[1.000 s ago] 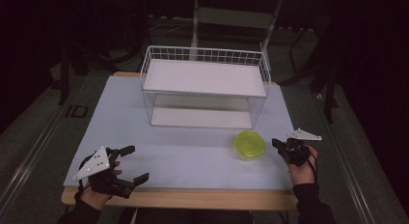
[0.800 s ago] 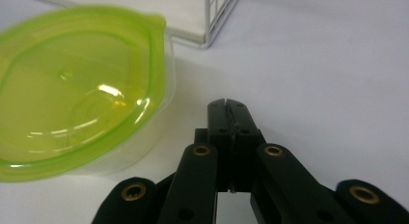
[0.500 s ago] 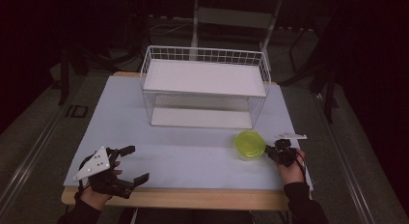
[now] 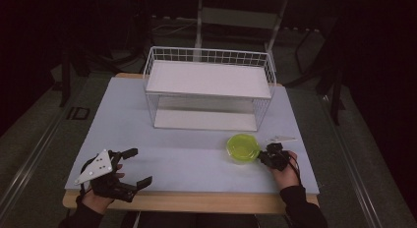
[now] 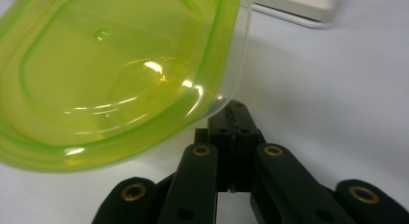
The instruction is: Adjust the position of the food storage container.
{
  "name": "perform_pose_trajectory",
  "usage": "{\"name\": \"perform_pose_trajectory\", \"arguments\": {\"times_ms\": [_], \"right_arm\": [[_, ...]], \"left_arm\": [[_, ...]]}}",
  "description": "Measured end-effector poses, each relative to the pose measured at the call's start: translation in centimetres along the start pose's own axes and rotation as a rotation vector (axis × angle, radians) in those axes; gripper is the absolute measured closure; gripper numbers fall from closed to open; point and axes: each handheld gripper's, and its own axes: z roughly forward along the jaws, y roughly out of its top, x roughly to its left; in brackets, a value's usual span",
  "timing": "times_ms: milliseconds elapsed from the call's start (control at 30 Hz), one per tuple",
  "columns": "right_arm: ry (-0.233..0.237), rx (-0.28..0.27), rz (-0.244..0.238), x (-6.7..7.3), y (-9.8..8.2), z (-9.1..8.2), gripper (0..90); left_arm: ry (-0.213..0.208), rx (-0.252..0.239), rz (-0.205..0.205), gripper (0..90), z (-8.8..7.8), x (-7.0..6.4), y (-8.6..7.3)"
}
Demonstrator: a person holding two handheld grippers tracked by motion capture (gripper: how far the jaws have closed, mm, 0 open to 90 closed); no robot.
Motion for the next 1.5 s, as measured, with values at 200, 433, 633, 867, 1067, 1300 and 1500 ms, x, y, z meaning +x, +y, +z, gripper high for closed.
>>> {"name": "perform_pose_trajectory", "arguments": {"times_ms": [200,433,633,867,1067,1300,1500], "right_arm": [[0.052,0.010,-0.037,2.4,1.0,1.4,90.0],[0.098,0.024,-0.074,5.0,1.7,2.9,90.0],[0.125,0.043,-0.108,6.8,2.1,3.9,90.0],[0.135,0.045,-0.139,8.1,2.5,4.7,90.0],[0.156,0.042,-0.153,9.3,3.2,5.5,90.0],[0.170,0.029,-0.164,10.4,3.8,6.1,89.9],[0.165,0.040,-0.160,10.2,3.7,6.1,88.6]], "left_arm": [[-0.002,0.001,-0.002,1.0,0.0,0.0,0.0],[-0.005,0.000,-0.002,1.0,0.0,0.0,0.0],[-0.007,0.002,-0.003,1.0,0.0,0.0,0.0],[-0.008,0.002,-0.003,1.0,0.0,0.0,0.0],[-0.010,0.001,-0.005,1.0,0.0,0.0,0.0],[-0.014,0.002,-0.006,1.0,0.0,0.0,0.0],[-0.017,-0.001,-0.007,1.0,0.0,-0.1,0.0]]}}
